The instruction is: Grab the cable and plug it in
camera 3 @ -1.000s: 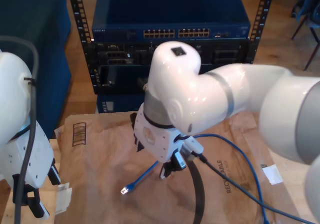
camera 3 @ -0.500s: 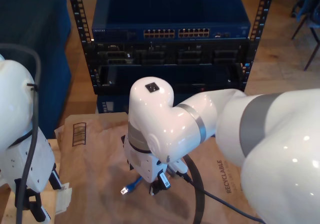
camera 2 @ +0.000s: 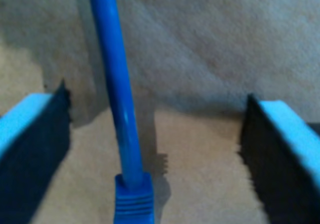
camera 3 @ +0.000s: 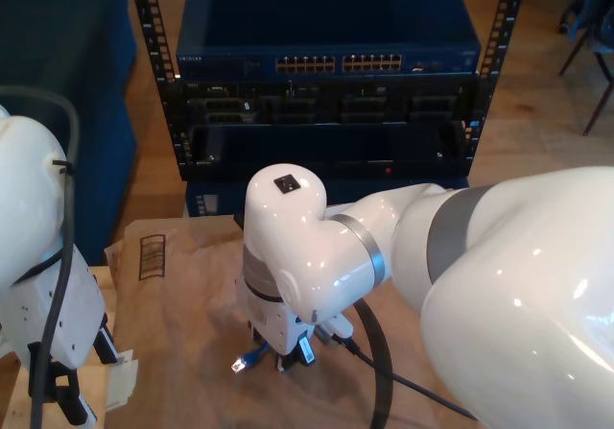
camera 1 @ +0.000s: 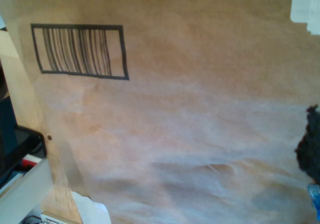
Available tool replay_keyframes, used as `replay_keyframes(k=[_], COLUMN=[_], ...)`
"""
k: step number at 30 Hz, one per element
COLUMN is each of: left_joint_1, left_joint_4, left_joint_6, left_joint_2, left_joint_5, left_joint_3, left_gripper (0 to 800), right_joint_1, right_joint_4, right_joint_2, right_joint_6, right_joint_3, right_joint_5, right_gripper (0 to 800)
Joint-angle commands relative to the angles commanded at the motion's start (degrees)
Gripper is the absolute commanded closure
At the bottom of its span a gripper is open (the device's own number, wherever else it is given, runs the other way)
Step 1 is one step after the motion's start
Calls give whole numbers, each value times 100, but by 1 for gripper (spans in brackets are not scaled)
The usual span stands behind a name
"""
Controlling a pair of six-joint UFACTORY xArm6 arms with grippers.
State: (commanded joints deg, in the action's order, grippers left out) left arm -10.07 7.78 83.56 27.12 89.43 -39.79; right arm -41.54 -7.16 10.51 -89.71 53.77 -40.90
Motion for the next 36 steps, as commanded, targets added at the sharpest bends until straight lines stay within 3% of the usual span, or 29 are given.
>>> replay_keyframes(k=[8,15,20,23,27,33,36], left_joint_1=[0,0,0,44,70,167,387], left_joint_4=[0,9,9,35,835,1600,2031], left_joint_6=[0,0,0,9,-18,18,123], left_joint_2=[0,9,18,9,-18,-580,-879], left_joint_5=[9,26,53,26,0,-9,-123], left_joint_3=[0,-44,-79,-158,-448,-1213,-1591], left_gripper=[0,0,0,0,0,0,0], right_joint_1=[0,9,70,422,1152,2189,2532], right_joint_4=[0,9,-9,-44,-44,-237,-642], right_joint_2=[0,-9,-141,-598,-1310,-2154,-2321], right_joint_6=[0,9,0,-53,-404,-730,-738], right_joint_3=[-9,-62,-70,-88,-70,132,484], right_joint_5=[18,167,149,-9,-862,-2066,-2629], right_gripper=[530,779,798,798,798,798,799])
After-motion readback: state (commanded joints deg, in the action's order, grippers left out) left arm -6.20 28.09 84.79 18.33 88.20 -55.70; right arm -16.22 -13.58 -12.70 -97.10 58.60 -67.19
